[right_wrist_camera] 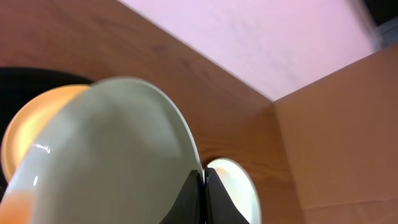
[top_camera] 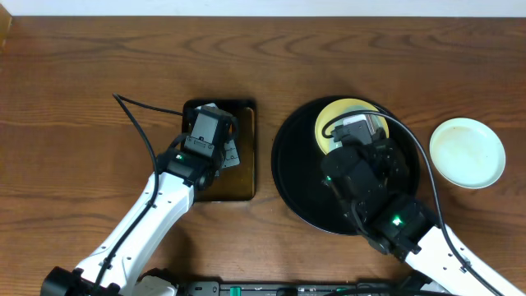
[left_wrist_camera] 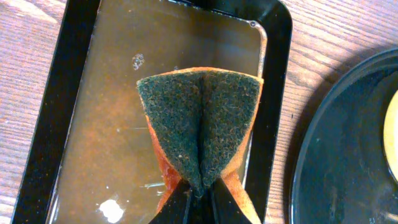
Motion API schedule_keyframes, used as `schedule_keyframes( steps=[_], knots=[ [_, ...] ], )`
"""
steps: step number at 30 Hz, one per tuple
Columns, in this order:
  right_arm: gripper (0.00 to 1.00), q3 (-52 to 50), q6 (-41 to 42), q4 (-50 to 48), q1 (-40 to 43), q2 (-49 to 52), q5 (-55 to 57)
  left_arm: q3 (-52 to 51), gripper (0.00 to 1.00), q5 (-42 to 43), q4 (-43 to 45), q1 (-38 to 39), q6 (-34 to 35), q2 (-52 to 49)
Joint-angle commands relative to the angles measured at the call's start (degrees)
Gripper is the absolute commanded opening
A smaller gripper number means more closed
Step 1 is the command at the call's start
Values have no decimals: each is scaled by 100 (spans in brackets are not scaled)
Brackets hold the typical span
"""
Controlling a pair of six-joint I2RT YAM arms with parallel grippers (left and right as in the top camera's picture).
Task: Clean dirty plates on tray and stack at the side
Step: 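Lift the second plate with the right gripper toward the side stack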
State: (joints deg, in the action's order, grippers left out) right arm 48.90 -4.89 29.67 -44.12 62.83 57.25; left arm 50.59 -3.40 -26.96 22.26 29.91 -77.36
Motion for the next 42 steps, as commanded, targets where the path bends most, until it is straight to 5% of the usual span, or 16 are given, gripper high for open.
schedule_keyframes(
  steps=[1, 11, 16, 20, 27, 35, 42],
  knots=[
    [1, 129, -420, -175, -142, -68, 699, 11, 8, -98, 2, -24, -79, 20],
    [1, 127, 378, 42, 107, -68, 584, 11, 8, -96, 2, -24, -79, 20],
    [3, 127, 1930, 874, 713, -68, -833, 11, 8, -96, 0, -24, -79, 20],
    [16, 122, 2719, 1381, 1659, -68, -2201, 11, 8, -98, 2, -24, -79, 20],
    [26, 118, 2662, 1537, 3176, -37, -3814, 11, 8, -96, 0, -24, -79, 20],
    [34, 118, 455, 1156, 4621, 557, -6109, 11, 8, -96, -2, -24, -79, 20],
    [48, 120, 105, 433, 5174, 1508, -6513, 11, 8, -96, -4, -24, -81, 20]
  ],
)
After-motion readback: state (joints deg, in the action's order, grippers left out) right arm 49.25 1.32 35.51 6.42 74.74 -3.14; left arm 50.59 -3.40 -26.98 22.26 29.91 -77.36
